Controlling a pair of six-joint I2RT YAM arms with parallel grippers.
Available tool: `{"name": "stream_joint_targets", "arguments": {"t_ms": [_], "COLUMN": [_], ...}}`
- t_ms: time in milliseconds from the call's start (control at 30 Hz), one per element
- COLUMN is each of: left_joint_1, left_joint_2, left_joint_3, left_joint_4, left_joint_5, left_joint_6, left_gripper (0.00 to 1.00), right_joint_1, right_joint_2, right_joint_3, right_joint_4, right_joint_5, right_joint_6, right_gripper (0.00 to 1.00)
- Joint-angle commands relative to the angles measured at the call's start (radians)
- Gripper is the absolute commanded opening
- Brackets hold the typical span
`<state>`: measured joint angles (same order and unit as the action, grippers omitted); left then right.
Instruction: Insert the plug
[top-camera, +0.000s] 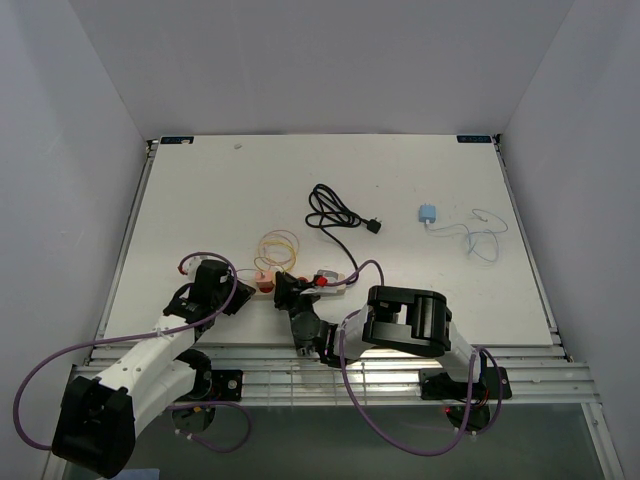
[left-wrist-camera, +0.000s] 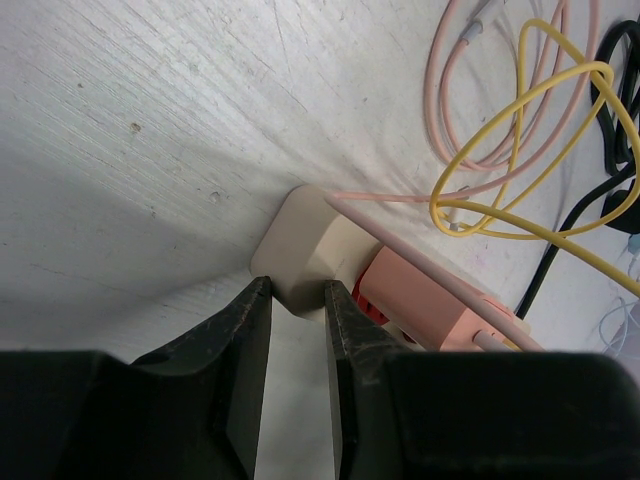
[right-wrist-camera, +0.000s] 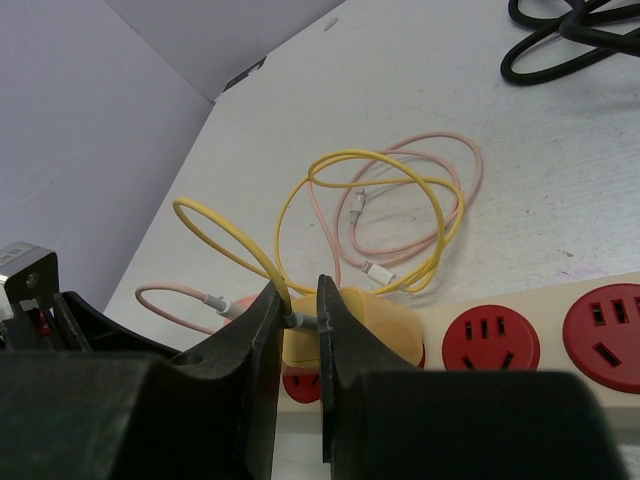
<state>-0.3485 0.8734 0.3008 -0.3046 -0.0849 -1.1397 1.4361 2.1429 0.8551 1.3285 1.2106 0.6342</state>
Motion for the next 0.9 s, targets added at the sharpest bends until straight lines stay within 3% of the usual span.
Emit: {"name": "stream_joint_targets", "arguments": {"t_ms": [0,533,867], "left_joint_1": [0.0,0.0,0.0], "left_joint_2": [0.036,0.033,-0.005], "left_joint_3": [-0.034,0.014,0.061], "left_joint_4": [-0.051,-0.083,-0.139], "left_joint_5": [-0.024,-0.047,-0.062], "left_joint_6": [0.001,0.023,0.057], "left_gripper": [0.36,0.38,0.41], "right_joint_1": [0.159,0.127,0.058], "right_joint_2": [0.252,0.137,0.103], "right_joint_3": [-0.108,-0.047,-0.015], "right_joint_4": [-0.594,-0.603,-0.692], "right_joint_5": [-0.5,-0.464,-0.46], "right_joint_6": [0.16,-0.045,-0.034], "right_gripper": [0.08,0.08,0.08]}}
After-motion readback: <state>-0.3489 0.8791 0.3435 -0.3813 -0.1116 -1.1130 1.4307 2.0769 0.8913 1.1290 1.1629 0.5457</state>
